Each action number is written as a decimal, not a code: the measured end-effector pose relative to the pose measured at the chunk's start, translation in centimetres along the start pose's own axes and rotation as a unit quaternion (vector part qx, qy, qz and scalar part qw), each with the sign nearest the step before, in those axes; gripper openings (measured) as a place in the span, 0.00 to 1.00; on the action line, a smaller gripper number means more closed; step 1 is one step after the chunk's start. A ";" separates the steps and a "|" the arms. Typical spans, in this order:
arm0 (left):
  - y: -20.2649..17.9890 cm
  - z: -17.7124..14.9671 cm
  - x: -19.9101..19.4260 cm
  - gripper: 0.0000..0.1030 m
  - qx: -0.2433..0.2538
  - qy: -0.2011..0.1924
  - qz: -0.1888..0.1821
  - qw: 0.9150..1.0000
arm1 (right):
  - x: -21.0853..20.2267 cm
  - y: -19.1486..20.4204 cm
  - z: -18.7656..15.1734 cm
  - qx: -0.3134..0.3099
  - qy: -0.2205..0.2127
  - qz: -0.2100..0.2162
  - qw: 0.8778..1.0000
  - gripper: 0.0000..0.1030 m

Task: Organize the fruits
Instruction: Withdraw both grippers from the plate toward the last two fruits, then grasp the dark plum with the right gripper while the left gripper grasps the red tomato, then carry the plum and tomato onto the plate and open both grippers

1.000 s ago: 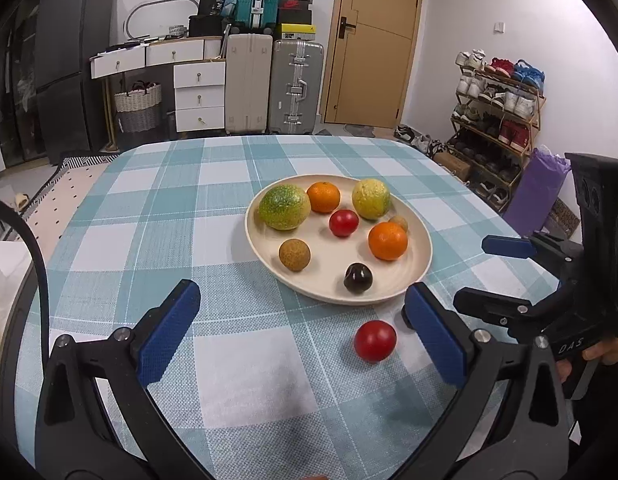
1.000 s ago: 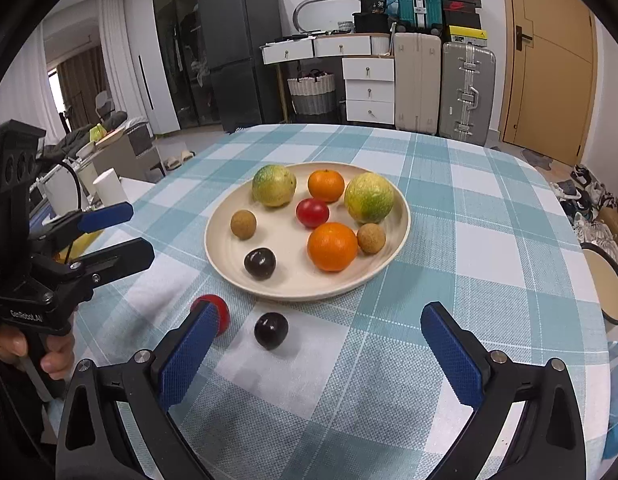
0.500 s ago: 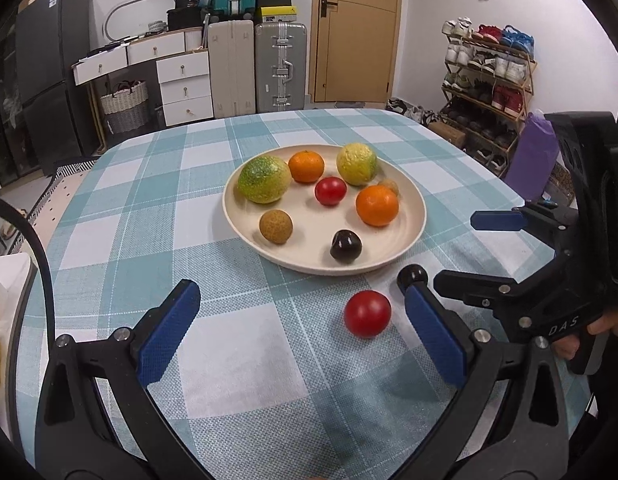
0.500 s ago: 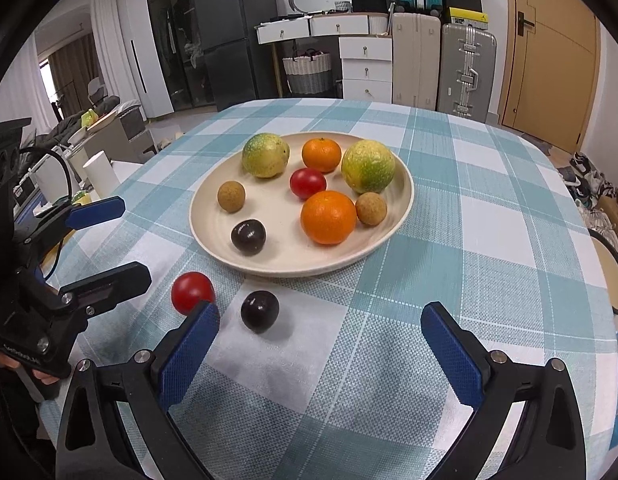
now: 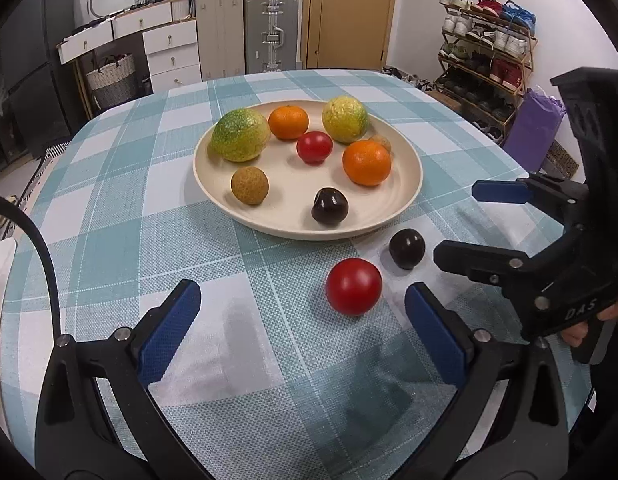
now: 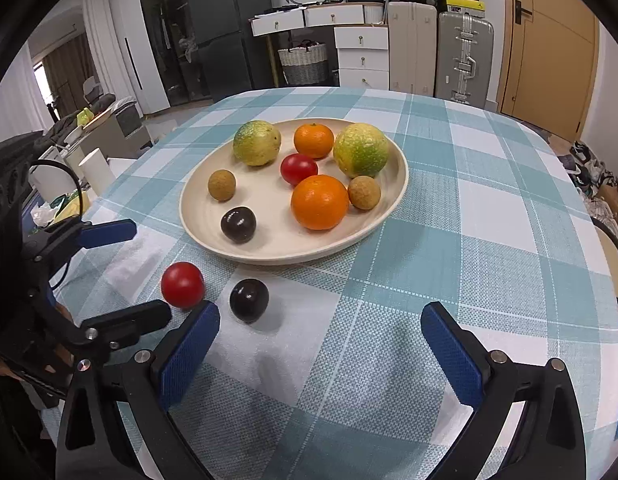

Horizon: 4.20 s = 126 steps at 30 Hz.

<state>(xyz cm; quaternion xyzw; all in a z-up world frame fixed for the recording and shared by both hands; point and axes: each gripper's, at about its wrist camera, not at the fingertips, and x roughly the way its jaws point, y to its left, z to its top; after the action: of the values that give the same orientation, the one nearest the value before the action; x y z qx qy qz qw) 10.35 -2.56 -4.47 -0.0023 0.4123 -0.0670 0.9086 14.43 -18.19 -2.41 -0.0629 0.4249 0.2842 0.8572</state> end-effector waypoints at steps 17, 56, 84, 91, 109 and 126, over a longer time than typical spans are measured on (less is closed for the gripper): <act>2.8 0.5 -0.8 0.99 -0.039 -0.001 0.020 0.999 | 1.3 2.3 -0.1 -0.036 0.029 0.018 0.999 0.86; 2.3 0.1 -0.5 0.99 -0.046 0.005 -0.022 0.999 | 0.3 3.6 -0.3 -0.052 -0.002 0.031 0.998 0.27; 1.5 -0.1 0.4 0.99 -0.040 0.018 -0.036 0.998 | -0.9 3.6 -0.7 -0.055 -0.013 0.060 0.997 0.23; 0.6 -0.1 1.1 0.76 -0.035 0.028 -0.049 0.998 | -2.3 2.5 -1.4 -0.032 -0.029 0.069 0.997 0.23; -0.6 0.2 1.1 0.27 -0.031 0.023 -0.087 0.995 | -2.5 2.0 -1.5 -0.029 -0.031 0.064 0.997 0.23; 1.9 2.0 -2.2 0.27 -0.055 -0.054 -0.071 0.994 | -3.4 0.7 -0.2 0.002 -0.063 0.050 0.997 0.23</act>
<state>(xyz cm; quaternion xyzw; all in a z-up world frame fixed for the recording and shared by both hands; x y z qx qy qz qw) 10.62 -0.52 -1.61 -0.0854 0.3642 -0.1086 0.9210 12.34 -19.17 0.17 -0.0215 0.3733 0.3290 0.8671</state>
